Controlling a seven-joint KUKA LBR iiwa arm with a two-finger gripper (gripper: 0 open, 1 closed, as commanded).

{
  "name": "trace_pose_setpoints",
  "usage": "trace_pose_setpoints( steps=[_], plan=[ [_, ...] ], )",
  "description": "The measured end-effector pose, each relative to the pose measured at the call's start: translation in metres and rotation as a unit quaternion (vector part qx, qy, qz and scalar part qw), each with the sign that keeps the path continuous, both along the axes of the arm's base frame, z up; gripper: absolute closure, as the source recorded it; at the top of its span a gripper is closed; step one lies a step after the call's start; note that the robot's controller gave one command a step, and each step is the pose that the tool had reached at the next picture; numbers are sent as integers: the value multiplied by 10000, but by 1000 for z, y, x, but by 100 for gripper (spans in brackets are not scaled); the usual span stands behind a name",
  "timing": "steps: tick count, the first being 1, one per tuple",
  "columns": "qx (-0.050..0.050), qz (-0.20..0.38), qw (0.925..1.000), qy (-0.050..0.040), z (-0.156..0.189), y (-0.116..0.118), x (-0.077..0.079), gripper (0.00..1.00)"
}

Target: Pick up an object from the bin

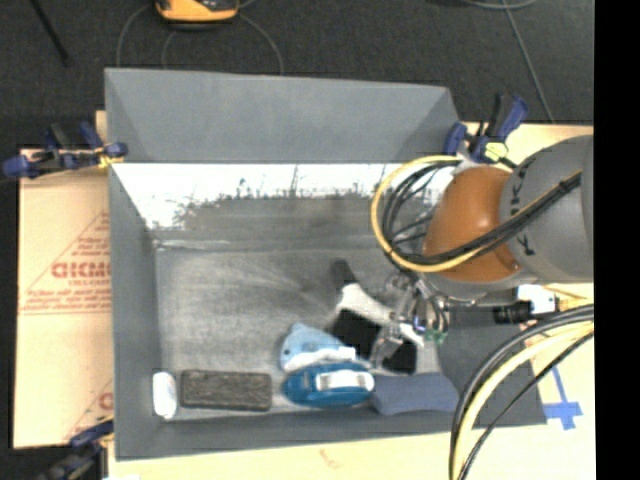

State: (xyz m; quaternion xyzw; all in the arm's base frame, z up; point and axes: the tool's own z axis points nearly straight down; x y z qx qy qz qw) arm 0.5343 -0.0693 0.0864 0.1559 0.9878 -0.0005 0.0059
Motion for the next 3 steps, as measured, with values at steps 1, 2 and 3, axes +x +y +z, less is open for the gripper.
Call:
trace_pose_setpoints(
  steps=[1, 2, 3],
  plan=[
    [16, -120, 9999, 13, -13, -14, 19, 100],
    [16, -118, 9999, 13, -13, -14, 19, 100],
    [16, -113, 9999, 22, -11, -13, 19, 100]
  ],
)
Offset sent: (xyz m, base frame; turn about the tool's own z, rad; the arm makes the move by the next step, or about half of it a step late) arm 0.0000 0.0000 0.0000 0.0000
